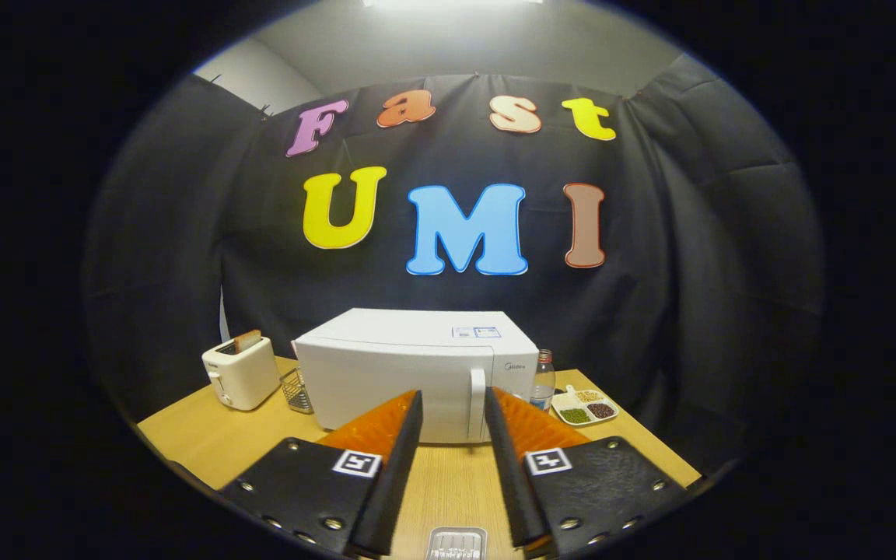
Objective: Open the microwave, put the food inside, and close the microwave door.
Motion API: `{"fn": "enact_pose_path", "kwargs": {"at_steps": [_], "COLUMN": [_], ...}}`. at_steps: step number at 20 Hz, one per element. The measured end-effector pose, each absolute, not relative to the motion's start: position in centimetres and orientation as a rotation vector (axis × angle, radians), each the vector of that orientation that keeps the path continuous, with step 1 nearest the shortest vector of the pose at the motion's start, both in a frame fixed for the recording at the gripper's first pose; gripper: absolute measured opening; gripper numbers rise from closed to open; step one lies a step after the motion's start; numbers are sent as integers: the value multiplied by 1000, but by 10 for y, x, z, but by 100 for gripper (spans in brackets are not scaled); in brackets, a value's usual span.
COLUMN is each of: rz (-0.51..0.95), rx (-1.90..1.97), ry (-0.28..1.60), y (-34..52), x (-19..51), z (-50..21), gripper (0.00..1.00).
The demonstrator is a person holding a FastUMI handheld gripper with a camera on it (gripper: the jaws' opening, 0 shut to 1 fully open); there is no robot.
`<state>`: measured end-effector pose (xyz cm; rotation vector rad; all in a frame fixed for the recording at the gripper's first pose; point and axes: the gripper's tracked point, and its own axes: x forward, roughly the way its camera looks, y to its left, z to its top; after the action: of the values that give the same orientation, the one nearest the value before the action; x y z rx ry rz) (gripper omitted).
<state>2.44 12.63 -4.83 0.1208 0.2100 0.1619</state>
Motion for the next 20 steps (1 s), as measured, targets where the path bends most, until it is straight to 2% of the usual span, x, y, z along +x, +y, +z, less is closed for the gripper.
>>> {"fn": "enact_pose_path", "kwargs": {"at_steps": [1, 2, 20], "rz": [165, 156, 160], "rx": [118, 109, 111], "ry": [202, 194, 158], "y": [122, 115, 96], "x": [17, 14, -21], "z": [-46, -44, -38], "gripper": [68, 97, 97]}}
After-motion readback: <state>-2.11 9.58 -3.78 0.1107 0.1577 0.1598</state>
